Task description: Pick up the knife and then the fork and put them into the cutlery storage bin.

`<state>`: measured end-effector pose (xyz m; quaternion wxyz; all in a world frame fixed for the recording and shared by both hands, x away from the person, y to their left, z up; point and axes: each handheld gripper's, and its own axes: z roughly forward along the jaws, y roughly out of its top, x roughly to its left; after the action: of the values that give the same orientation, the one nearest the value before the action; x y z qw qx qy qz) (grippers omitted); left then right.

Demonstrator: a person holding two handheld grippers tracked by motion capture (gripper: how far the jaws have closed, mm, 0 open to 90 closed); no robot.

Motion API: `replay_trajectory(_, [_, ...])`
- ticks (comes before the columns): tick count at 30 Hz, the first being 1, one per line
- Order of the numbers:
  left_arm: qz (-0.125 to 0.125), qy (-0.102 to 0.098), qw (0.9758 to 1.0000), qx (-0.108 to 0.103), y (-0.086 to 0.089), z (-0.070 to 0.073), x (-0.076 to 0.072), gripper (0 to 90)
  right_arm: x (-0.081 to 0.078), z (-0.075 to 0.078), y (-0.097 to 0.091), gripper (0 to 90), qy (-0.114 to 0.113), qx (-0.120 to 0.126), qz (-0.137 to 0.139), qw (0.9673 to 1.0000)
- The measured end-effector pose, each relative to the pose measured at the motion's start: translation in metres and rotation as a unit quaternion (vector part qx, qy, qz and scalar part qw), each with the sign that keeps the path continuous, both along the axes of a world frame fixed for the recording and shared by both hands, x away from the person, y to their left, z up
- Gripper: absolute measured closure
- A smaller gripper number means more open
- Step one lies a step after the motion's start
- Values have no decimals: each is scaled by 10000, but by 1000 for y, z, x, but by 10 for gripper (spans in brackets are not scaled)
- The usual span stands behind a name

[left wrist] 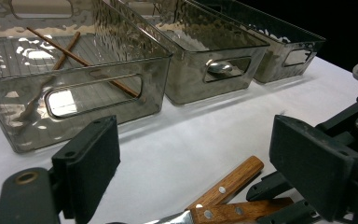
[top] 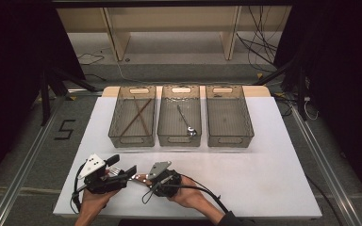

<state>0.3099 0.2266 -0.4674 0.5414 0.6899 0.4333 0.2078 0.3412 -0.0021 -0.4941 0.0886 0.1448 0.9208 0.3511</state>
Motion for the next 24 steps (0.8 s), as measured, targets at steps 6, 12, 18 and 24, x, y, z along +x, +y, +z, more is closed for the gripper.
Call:
replay_trajectory(6, [44,-48,10000,-26,1,1,-1,160,2,5,-4,761,65,123,-50,9999])
replay_trajectory(12, [65,-55,10000,-32,2,1,-1,160,7,14,-13,761,168,276,-90,9994])
replay_trajectory(18, [108,-68,9999,-41,2,1,-1,161,9,20,-18,762,187,428,-143,9988])
replay_trajectory(24, [195,-166,9995,-179,5,4,-3,161,10,28,-27,762,188,523,-256,9981])
